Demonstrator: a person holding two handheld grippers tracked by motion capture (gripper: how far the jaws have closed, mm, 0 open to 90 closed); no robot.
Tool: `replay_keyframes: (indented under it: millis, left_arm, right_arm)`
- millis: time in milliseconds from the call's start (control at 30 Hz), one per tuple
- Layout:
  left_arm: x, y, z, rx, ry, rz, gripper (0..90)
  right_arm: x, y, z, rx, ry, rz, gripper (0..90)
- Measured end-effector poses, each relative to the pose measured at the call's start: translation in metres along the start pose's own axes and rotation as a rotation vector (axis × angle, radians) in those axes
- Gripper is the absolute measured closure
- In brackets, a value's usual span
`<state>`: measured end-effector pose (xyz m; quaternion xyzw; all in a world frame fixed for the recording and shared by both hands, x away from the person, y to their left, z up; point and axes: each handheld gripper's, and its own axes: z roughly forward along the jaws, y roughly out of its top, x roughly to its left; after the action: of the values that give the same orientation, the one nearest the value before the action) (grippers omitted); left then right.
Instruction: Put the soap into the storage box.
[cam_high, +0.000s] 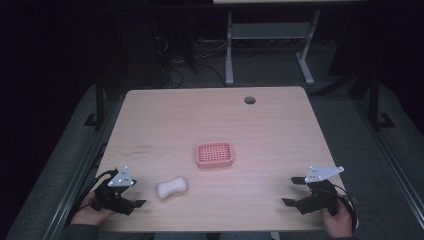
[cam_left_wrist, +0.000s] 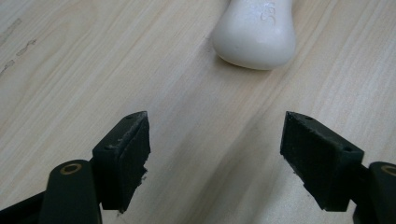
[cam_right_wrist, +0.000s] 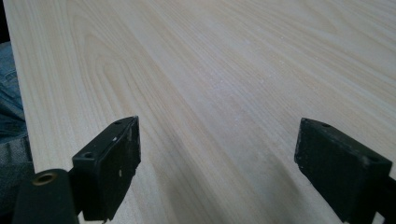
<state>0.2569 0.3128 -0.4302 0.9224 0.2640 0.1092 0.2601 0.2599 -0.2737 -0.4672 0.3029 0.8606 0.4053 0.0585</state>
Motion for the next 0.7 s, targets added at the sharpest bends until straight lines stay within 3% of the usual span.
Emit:
replay_keyframes:
  millis: [433,700]
  left_arm:
    - [-0.003,0.007,0.002,-0.019,-0.006,0.008,20.2]
    - [-0.006,0.014,0.002,-0.025,-0.008,0.035,20.4]
  right_arm:
    - [-0.001,0.001,0.001,0.005,0.006,-0.006,14.2]
    - [-0.001,0.002,0.002,0.008,0.005,-0.008,14.2]
